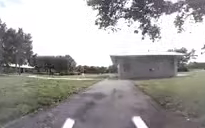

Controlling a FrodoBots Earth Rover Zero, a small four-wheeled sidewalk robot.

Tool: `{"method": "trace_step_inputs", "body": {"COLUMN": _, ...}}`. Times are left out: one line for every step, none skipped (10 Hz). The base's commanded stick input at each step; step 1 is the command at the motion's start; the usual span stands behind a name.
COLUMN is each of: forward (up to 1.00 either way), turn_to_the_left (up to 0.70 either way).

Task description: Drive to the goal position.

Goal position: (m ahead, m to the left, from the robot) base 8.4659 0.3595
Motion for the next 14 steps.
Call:
{"method": "trace_step_inputs", "body": {"forward": 0.70, "turn_to_the_left": 0.03}}
{"method": "trace_step_inputs", "body": {"forward": 0.70, "turn_to_the_left": 0.03}}
{"method": "trace_step_inputs", "body": {"forward": 0.70, "turn_to_the_left": 0.03}}
{"method": "trace_step_inputs", "body": {"forward": 0.70, "turn_to_the_left": 0.03}}
{"method": "trace_step_inputs", "body": {"forward": 0.70, "turn_to_the_left": 0.03}}
{"method": "trace_step_inputs", "body": {"forward": 0.70, "turn_to_the_left": 0.03}}
{"method": "trace_step_inputs", "body": {"forward": 0.70, "turn_to_the_left": 0.03}}
{"method": "trace_step_inputs", "body": {"forward": 0.70, "turn_to_the_left": 0.03}}
{"method": "trace_step_inputs", "body": {"forward": 0.70, "turn_to_the_left": 0.03}}
{"method": "trace_step_inputs", "body": {"forward": 0.70, "turn_to_the_left": 0.03}}
{"method": "trace_step_inputs", "body": {"forward": 0.70, "turn_to_the_left": 0.03}}
{"method": "trace_step_inputs", "body": {"forward": 0.70, "turn_to_the_left": 0.03}}
{"method": "trace_step_inputs", "body": {"forward": 0.70, "turn_to_the_left": 0.03}}
{"method": "trace_step_inputs", "body": {"forward": 0.70, "turn_to_the_left": 0.03}}
